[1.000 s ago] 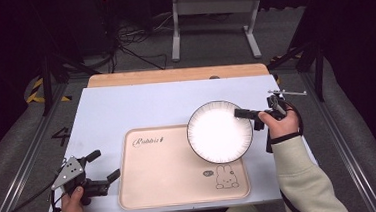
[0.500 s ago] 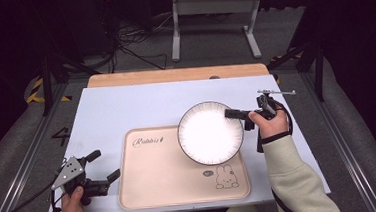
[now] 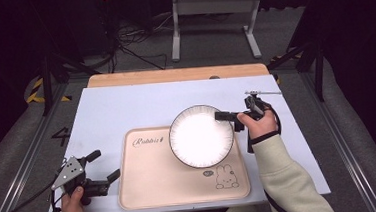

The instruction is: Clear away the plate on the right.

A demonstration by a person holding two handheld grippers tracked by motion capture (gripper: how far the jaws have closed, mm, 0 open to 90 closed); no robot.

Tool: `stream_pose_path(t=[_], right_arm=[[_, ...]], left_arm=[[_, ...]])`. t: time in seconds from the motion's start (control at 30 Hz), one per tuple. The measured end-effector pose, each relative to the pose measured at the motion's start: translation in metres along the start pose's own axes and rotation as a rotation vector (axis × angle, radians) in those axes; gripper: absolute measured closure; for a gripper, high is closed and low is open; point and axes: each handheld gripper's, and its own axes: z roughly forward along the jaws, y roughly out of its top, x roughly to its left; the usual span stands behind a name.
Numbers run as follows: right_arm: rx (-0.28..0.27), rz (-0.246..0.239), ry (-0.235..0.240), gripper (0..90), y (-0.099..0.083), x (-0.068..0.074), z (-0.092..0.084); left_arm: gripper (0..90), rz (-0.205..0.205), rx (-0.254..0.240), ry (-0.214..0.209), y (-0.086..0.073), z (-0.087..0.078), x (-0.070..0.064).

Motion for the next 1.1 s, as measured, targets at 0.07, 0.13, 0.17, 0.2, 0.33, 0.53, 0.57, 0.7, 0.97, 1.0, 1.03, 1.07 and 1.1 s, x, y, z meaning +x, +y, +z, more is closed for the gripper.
stream_pose_path(t=[0.07, 0.13, 0.17, 0.2, 0.33, 0.53, 0.57, 0.7, 0.97, 1.0, 1.03, 1.07, 1.1], right_arm=[[0.009, 0.000, 0.001, 82.2, -0.001, 0.000, 0.004], [0.020, 0.007, 0.003, 82.1, -0.003, 0.000, 0.009], [0.024, 0.007, 0.004, 82.1, -0.004, 0.000, 0.011], [0.028, 0.011, 0.005, 82.0, -0.005, -0.001, 0.013], [0.046, 0.015, 0.009, 82.0, -0.009, -0.001, 0.022], [0.072, 0.019, 0.019, 81.9, -0.014, -0.001, 0.033], [0.075, 0.019, 0.021, 81.9, -0.015, -0.001, 0.034], [0.089, 0.023, 0.026, 81.9, -0.019, -0.001, 0.041], [0.117, 0.037, 0.032, 81.9, -0.026, -0.002, 0.052], [0.118, 0.033, 0.030, 81.9, -0.027, -0.002, 0.053], [0.120, 0.034, 0.032, 81.8, -0.027, -0.002, 0.054], [0.126, 0.032, 0.031, 81.8, -0.028, -0.002, 0.055], [0.128, 0.035, 0.031, 81.8, -0.029, -0.002, 0.056]], left_arm=[[0.3, 0.000, 0.000, 0.000, 0.000, 0.000, 0.000], [0.3, 0.000, 0.000, 0.000, 0.000, 0.000, 0.000], [0.3, 0.001, 0.000, 0.000, 0.000, 0.000, 0.000], [0.3, 0.001, 0.000, 0.000, 0.000, 0.000, 0.000], [0.3, 0.001, 0.000, 0.000, 0.000, 0.000, 0.000], [0.3, 0.001, 0.000, 0.000, 0.000, 0.000, 0.000], [0.3, 0.001, 0.000, 0.000, 0.000, 0.000, 0.000], [0.3, 0.001, 0.000, 0.000, 0.000, 0.000, 0.000], [0.3, 0.001, -0.001, 0.000, 0.000, 0.000, 0.000], [0.3, 0.001, -0.001, 0.000, 0.000, 0.000, 0.000], [0.3, 0.003, 0.000, 0.000, 0.000, 0.000, 0.000], [0.3, 0.003, 0.000, 0.000, 0.000, 0.000, 0.000], [0.3, 0.002, 0.000, 0.000, 0.000, 0.000, 0.000]])
